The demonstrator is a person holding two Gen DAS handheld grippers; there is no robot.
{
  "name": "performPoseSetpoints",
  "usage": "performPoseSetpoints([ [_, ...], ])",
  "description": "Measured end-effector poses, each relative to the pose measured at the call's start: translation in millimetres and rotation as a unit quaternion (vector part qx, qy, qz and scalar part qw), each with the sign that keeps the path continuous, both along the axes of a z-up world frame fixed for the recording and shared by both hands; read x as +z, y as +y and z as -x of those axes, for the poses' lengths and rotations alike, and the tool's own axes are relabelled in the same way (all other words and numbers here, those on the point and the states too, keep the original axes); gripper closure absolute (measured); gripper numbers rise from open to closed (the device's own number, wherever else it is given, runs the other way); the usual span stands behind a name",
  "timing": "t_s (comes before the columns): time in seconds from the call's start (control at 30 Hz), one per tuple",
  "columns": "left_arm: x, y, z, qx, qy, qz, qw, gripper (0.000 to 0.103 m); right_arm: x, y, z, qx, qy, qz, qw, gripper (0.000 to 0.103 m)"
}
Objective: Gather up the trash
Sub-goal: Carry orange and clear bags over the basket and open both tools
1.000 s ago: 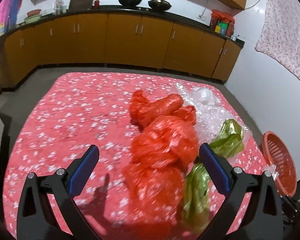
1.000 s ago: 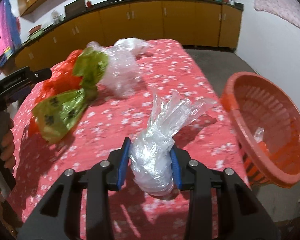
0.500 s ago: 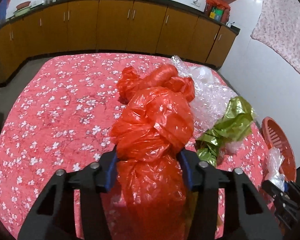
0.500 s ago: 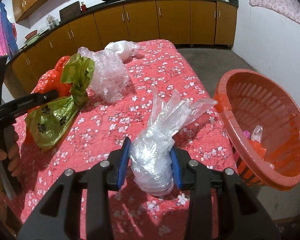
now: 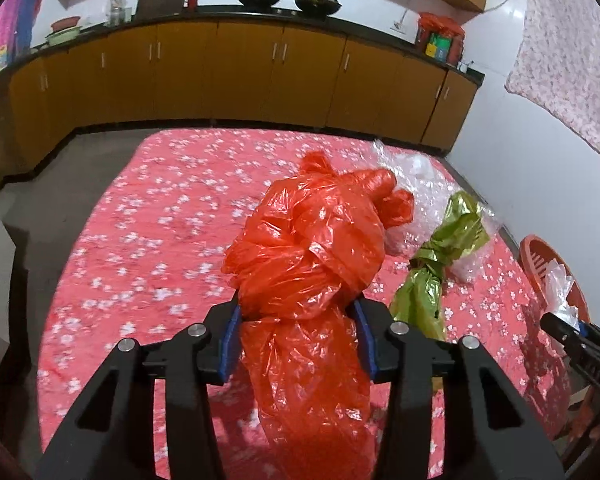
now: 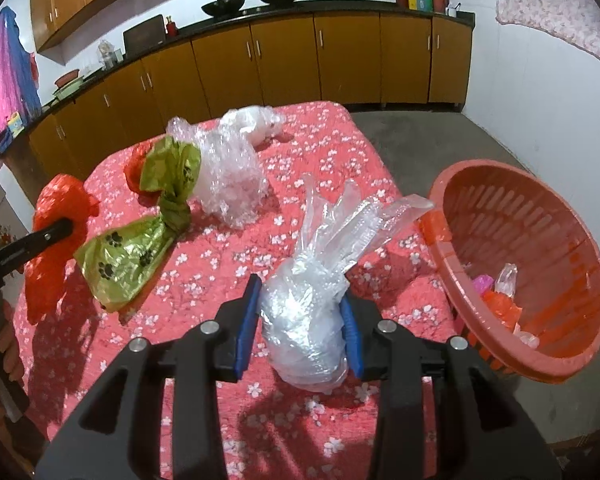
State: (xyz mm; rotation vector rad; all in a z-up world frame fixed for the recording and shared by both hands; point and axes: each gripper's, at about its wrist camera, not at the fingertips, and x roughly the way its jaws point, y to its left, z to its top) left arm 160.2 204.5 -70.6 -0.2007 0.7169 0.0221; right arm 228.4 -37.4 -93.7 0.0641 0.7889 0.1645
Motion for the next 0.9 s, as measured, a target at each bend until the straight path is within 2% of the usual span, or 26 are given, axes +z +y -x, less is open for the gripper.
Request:
performPoseSetpoints([
  [0.13,14.8,-1.5,6.5,-0.008,-0.015,0.01,0.9998,0.057,12.7,-7.2,5.8,-0.008,-0.015,-0.004,1.0,0.066],
  [0.43,45.5,-51.0,8.3,-0.062,-0.045,0.02,0.9968,0.057,36.7,-36.0,19.6,-0.034,-0.046,0.002,0.998,0.066],
  [0.9,47.8,-130.8,-3.1,-0.145,-0.05,0.025,0.9879,0.058,62.4,-103.2,38.9,-0.102,-0.081,0.01,0.991,0.066],
])
